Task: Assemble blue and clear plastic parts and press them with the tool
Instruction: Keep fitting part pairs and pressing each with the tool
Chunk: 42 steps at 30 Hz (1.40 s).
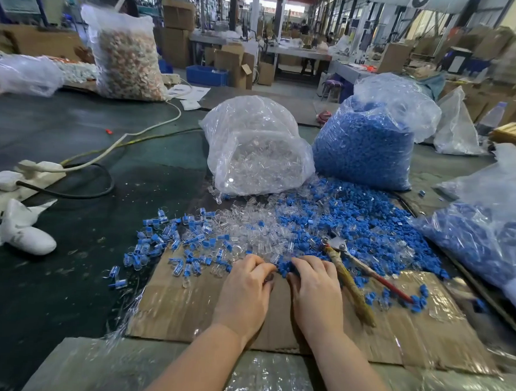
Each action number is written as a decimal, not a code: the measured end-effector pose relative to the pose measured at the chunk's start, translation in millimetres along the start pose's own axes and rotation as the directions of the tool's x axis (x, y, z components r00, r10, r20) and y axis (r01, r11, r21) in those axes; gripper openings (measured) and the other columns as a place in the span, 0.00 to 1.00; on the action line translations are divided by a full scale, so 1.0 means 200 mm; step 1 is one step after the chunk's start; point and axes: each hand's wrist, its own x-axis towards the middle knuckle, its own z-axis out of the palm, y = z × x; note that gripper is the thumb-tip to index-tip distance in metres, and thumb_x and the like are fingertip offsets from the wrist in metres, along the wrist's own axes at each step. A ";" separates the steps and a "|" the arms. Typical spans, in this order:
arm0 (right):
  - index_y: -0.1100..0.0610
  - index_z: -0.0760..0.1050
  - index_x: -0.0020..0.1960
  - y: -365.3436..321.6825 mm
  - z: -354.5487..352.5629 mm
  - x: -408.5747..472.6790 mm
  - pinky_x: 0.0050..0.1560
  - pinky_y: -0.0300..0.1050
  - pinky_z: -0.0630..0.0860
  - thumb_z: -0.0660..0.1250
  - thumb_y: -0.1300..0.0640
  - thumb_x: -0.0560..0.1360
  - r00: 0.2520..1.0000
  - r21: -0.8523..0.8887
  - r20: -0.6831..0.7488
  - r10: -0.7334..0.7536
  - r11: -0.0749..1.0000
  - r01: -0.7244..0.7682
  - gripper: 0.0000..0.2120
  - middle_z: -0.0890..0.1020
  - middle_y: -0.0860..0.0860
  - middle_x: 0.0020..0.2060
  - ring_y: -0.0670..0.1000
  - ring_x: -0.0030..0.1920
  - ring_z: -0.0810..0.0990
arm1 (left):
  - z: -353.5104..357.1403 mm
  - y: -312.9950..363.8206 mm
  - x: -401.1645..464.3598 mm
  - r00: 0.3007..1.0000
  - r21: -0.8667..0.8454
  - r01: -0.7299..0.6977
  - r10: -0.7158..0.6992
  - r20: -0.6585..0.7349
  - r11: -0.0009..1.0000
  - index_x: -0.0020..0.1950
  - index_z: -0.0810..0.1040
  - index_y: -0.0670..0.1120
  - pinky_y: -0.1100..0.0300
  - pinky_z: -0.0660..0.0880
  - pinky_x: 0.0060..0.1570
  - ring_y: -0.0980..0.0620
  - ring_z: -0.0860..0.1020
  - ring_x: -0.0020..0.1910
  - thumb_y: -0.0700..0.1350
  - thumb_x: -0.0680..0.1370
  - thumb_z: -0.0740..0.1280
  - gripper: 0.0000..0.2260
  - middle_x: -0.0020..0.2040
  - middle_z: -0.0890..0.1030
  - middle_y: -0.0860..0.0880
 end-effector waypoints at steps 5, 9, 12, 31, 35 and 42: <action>0.58 0.81 0.52 0.02 0.00 -0.02 0.50 0.46 0.72 0.67 0.65 0.73 0.999 0.078 -0.047 0.007 0.997 -0.004 0.09 0.81 0.51 0.49 0.55 0.50 0.74 | -0.01 0.01 -0.01 1.000 -0.021 -0.009 0.009 0.020 1.000 0.62 0.75 0.49 0.67 0.67 0.57 0.58 0.70 0.53 0.44 0.78 0.64 0.13 0.53 0.73 0.55; 0.57 0.81 0.49 0.03 -0.01 -0.03 0.49 0.42 0.69 0.68 0.63 0.74 0.998 0.125 -0.053 0.020 0.992 -0.013 0.06 0.81 0.48 0.48 0.52 0.50 0.74 | -0.02 0.02 -0.01 1.000 -0.048 0.011 -0.011 0.004 0.999 0.58 0.78 0.47 0.66 0.70 0.54 0.58 0.72 0.49 0.43 0.78 0.65 0.10 0.51 0.74 0.54; 0.56 0.81 0.48 0.03 -0.01 -0.04 0.48 0.39 0.67 0.68 0.64 0.73 0.998 0.137 -0.065 0.023 0.990 -0.014 0.06 0.81 0.48 0.46 0.52 0.49 0.74 | -0.02 0.02 -0.02 1.000 -0.057 0.024 -0.025 -0.009 0.998 0.57 0.78 0.47 0.67 0.70 0.52 0.58 0.73 0.48 0.42 0.77 0.65 0.09 0.51 0.75 0.54; 0.57 0.82 0.48 0.00 -0.02 -0.05 0.49 0.55 0.73 0.72 0.67 0.65 0.980 0.120 -0.161 -0.113 0.984 0.133 0.13 0.80 0.53 0.48 0.59 0.49 0.78 | -0.04 0.02 -0.01 0.997 -0.129 0.054 -0.061 -0.050 0.990 0.55 0.79 0.46 0.74 0.66 0.48 0.59 0.73 0.44 0.41 0.76 0.66 0.09 0.49 0.77 0.54; 0.54 0.81 0.46 0.00 -0.03 -0.06 0.47 0.48 0.70 0.68 0.51 0.71 0.949 0.108 -0.215 -0.229 0.961 0.256 0.08 0.80 0.49 0.45 0.52 0.47 0.75 | -0.06 0.03 -0.02 0.995 -0.189 0.066 -0.080 -0.065 0.980 0.54 0.79 0.47 0.72 0.70 0.48 0.59 0.76 0.44 0.41 0.76 0.67 0.08 0.47 0.80 0.54; 0.57 0.80 0.46 -0.01 -0.03 -0.06 0.42 0.49 0.78 0.69 0.57 0.69 0.925 0.176 -0.192 -0.327 0.916 0.360 0.07 0.82 0.49 0.40 0.53 0.40 0.79 | -0.07 0.04 -0.02 0.985 -0.324 0.135 -0.163 -0.061 0.936 0.52 0.79 0.48 0.67 0.75 0.50 0.59 0.79 0.45 0.39 0.75 0.68 0.08 0.45 0.82 0.54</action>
